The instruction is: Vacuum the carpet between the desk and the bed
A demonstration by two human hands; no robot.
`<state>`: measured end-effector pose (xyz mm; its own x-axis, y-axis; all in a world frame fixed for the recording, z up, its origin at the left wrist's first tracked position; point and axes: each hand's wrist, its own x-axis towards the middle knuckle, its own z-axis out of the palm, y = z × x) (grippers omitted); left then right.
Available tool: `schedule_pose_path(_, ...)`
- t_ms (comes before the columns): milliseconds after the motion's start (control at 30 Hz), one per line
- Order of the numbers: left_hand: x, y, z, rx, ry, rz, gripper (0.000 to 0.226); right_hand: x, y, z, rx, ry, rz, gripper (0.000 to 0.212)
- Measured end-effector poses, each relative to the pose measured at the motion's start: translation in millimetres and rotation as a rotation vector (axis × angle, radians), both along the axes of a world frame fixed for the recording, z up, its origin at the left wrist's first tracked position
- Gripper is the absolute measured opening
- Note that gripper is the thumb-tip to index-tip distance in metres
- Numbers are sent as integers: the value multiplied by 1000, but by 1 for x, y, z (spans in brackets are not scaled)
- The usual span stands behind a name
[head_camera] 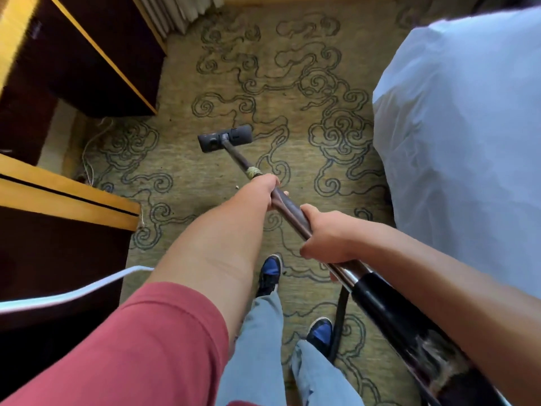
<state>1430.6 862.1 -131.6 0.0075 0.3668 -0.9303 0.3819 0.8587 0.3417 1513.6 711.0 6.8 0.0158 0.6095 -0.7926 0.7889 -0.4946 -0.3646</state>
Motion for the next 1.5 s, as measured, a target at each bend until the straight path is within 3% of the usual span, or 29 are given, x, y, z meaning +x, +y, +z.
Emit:
schedule_pose_path(200,-22,108,-49,-85,4,116,23,-28,102,-45,66,-44,-64,72)
schedule_pose_path(333,-38,177,-71,-57,3,200,10,-44,174,-66,87,-75,-51,70)
schedule_pose_path(533,-57,251,-101,-49,36,274,10,-58,244,-87,31,-10,-78,83)
schedule_pose_path(700,-68,281,-138,-52,19,324,15,-59,262,-103,-68,24,-112,62)
schedule_pose_path(900,-82,252,-175,-75,178,247,46,-65,250,-122,-119,-26,-38,96)
schedule_pose_path(1033,-80,218,-176,-30,247,266,41,-72,221,-124,-147,-37,16,94)
schedule_pose_path(1333,-66,142,-139,-97,172,222,21,-55,156,-84,-193,-72,82,92)
schedule_pose_path(1500,-50,89,-119,-134,155,166,23,-38,112,-61,-209,-118,147,91)
